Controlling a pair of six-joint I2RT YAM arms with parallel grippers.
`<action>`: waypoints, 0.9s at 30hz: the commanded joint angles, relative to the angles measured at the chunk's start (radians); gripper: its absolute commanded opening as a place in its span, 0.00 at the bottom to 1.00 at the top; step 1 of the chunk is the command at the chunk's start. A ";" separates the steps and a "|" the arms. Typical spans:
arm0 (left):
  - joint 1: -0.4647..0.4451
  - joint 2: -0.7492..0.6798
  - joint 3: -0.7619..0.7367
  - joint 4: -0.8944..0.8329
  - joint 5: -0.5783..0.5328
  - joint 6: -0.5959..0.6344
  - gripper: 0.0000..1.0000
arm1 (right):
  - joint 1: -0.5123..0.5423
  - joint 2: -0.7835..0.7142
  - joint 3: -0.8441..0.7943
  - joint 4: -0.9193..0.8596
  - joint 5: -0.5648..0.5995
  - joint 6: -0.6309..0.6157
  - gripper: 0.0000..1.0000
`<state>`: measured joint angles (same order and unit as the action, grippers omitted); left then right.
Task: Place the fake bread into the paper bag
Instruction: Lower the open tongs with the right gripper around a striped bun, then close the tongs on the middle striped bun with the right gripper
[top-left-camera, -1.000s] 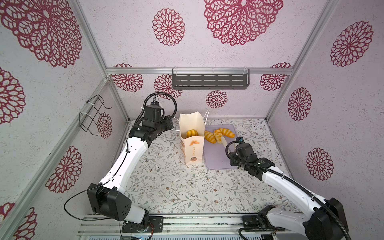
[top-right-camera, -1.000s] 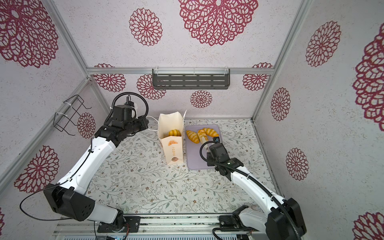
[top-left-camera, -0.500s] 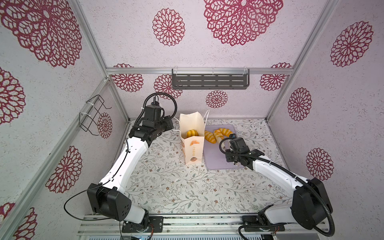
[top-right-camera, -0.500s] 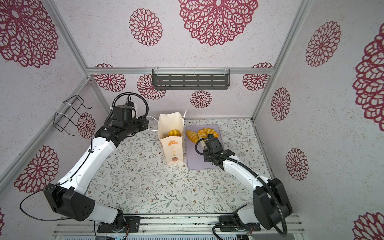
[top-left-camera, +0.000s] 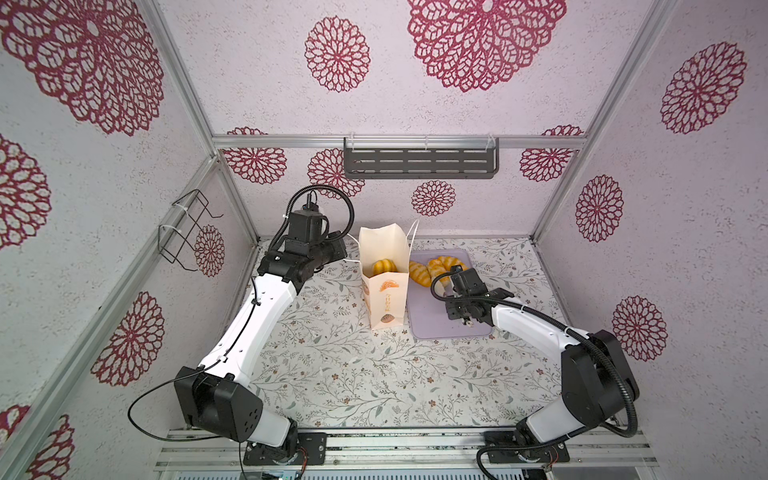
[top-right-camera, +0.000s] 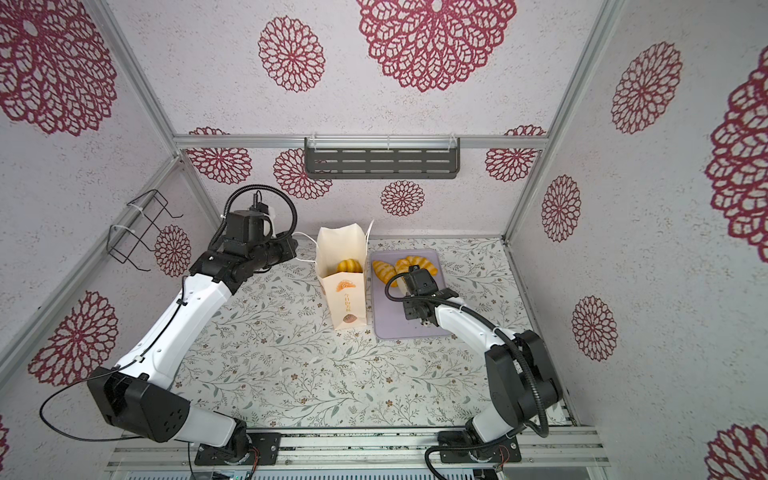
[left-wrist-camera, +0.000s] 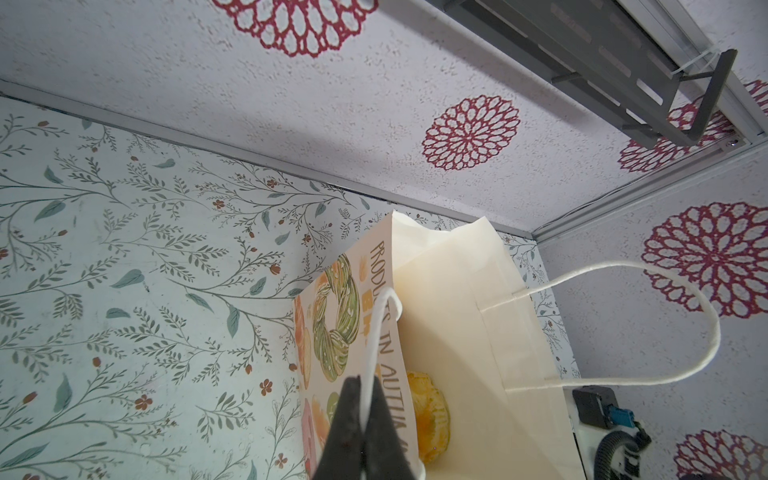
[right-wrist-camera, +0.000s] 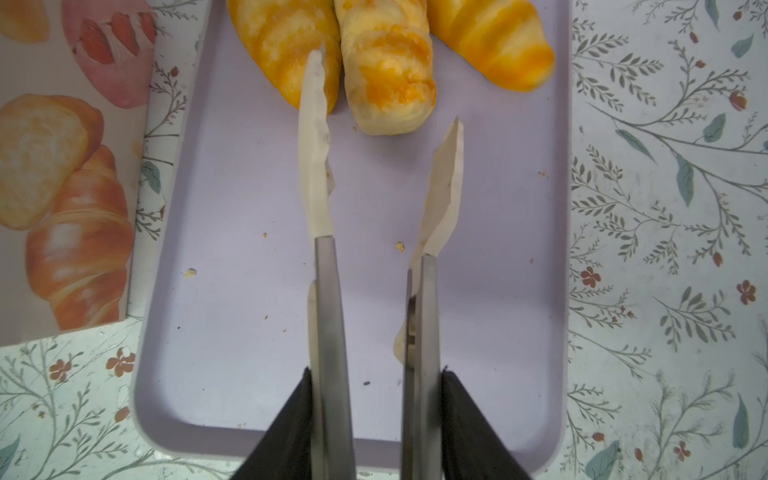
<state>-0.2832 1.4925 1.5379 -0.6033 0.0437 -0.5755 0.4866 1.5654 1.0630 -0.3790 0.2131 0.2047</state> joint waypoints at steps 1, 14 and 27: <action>0.002 -0.003 -0.005 0.013 0.010 0.013 0.00 | -0.006 0.003 0.049 -0.001 0.026 -0.032 0.46; 0.002 -0.002 -0.006 0.013 0.012 0.014 0.00 | -0.016 0.090 0.125 -0.011 0.051 -0.070 0.45; 0.001 -0.005 -0.004 0.013 0.014 0.013 0.00 | -0.024 0.159 0.179 -0.026 0.041 -0.067 0.37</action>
<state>-0.2832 1.4925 1.5379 -0.6033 0.0490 -0.5755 0.4690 1.7287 1.2079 -0.4057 0.2340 0.1482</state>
